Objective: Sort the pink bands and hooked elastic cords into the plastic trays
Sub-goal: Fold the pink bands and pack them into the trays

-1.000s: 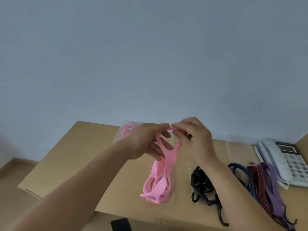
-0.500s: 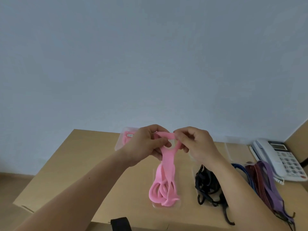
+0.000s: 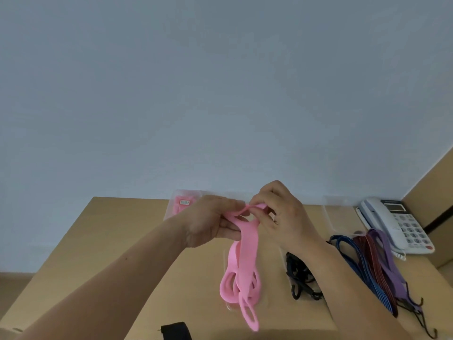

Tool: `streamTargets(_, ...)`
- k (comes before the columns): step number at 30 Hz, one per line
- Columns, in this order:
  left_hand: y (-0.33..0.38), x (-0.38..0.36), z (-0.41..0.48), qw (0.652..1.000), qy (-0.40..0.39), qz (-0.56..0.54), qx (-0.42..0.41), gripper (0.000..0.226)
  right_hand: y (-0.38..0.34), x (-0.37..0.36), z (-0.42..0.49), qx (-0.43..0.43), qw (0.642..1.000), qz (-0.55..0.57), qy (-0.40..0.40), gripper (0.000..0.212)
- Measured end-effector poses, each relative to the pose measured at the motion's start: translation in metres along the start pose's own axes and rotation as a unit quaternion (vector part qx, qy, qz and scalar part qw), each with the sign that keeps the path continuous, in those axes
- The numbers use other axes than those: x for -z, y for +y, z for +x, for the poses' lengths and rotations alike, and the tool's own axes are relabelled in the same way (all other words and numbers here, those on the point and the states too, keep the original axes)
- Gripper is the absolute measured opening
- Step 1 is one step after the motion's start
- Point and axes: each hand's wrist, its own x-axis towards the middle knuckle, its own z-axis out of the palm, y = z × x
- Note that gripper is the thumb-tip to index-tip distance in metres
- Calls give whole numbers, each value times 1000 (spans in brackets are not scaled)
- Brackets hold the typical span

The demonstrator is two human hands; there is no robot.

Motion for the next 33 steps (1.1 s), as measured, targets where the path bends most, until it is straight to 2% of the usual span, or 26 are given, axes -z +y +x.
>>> streamTargets(2, 0, 2, 4, 1000, -4, -9, -10, 22, 1, -2, 0, -9, 1000, 20, 6, 6)
streamTargets(5, 0, 1, 7, 999, 0, 9, -39, 14, 2, -3, 0, -77, 990, 118, 2, 11)
streamTargets(9, -1, 1, 13, 988, 57, 93, -110, 10, 6, -2, 4, -237, 935, 260, -53, 7)
streamTargets(12, -1, 0, 16, 964, 99, 182, -164, 7, 10, -5, 7, -269, 918, 282, -75, 7)
streamTargets(15, -4, 1, 18, 963, 115, 183, -161, 14, 12, -7, 9, -249, 934, 249, -65, 6)
streamTargets(18, -5, 3, 19, 986, 67, 118, -93, 17, 14, -10, 6, -229, 947, 220, -54, 8)
streamTargets(23, 0, 6, 17, 988, 33, 140, -61, 15, 13, -13, 2, -196, 959, 203, -38, 20)
streamTargets(28, 4, 4, 16, 997, -4, 58, -41, 11, 16, -14, 0, -98, 989, 109, 8, 13)
streamTargets(31, 8, 1, 17, 999, 3, 6, -38, 20, 18, -12, 2, -38, 997, 69, 27, 14)
streamTargets(33, 8, 0, 18, 999, 5, 6, -41, 11, 19, -11, 2, -11, 998, 49, 22, 14)
